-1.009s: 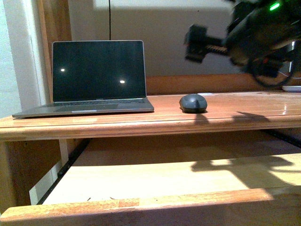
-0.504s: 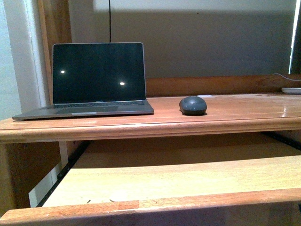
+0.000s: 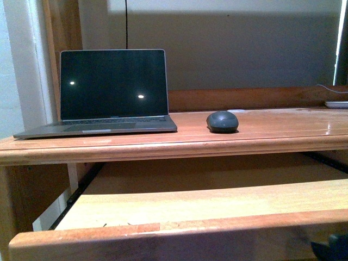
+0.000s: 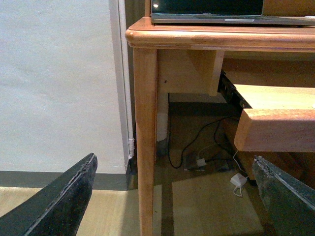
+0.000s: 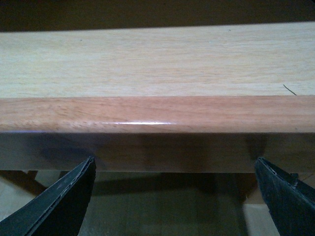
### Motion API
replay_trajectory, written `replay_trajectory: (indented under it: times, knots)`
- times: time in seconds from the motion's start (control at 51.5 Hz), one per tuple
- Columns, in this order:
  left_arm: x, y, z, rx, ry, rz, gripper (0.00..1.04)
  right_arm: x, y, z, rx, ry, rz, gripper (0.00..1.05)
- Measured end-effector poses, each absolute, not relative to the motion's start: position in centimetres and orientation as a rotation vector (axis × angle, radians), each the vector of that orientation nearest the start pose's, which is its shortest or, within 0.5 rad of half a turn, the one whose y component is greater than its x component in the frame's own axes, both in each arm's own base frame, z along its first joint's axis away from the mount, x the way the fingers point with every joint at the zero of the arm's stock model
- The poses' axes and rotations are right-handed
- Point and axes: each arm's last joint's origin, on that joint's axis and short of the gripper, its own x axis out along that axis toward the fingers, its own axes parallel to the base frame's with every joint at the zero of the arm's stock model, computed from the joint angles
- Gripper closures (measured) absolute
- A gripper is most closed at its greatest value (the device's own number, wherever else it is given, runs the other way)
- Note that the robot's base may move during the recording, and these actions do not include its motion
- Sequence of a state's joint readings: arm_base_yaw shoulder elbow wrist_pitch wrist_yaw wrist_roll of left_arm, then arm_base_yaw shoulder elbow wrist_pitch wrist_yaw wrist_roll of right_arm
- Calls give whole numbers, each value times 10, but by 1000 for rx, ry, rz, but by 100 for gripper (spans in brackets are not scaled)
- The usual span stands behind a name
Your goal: Place mouse
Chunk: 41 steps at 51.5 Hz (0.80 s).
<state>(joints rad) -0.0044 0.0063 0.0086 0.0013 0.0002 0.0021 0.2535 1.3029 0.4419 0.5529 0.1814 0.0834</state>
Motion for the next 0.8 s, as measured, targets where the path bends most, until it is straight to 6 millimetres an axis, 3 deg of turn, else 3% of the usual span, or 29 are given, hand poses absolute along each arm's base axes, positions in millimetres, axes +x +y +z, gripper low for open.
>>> replay_trajectory:
  times: [0.33,0.388,0.504,0.64,0.718,0.796]
  knots:
    - [98,0,166,2,-4,-5,8,355,129,192,-46,328,-23,7]
    - [98,0,166,2,-4,-5,8,367,137,195,-54,333,-27,7]
    - [98,0,166,2,-4,-5,8,372,150,192,-71,365,-20,7]
    - [98,0,166,2,-4,-5,8,363,140,199,7,337,-18,7]
    - [98,0,166,2,-4,-4,8,339,119,217,72,290,-35,7]
    - [98,0,166,2,-4,-5,8,303,97,232,117,253,-33,7]
